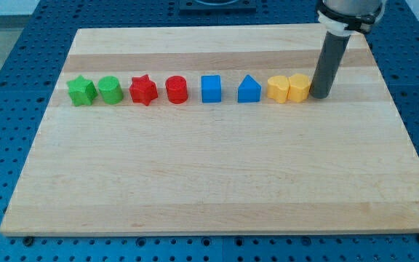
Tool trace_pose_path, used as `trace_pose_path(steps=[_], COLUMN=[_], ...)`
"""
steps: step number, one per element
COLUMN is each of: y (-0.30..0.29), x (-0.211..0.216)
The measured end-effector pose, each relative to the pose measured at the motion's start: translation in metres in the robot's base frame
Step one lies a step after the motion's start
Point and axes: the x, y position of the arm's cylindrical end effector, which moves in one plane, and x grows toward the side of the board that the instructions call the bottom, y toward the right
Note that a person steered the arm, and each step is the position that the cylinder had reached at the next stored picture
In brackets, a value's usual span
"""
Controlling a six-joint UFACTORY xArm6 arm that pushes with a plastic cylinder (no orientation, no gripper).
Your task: Point at the red star
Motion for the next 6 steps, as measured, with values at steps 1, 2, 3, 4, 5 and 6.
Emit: trace_pose_path(steps=[1,2,3,4,5,6], y=[0.000,-0.004,-0.049,-0.125,-0.200,-0.255], x=[0.007,0.042,0.058,0.058,0.060,0.060])
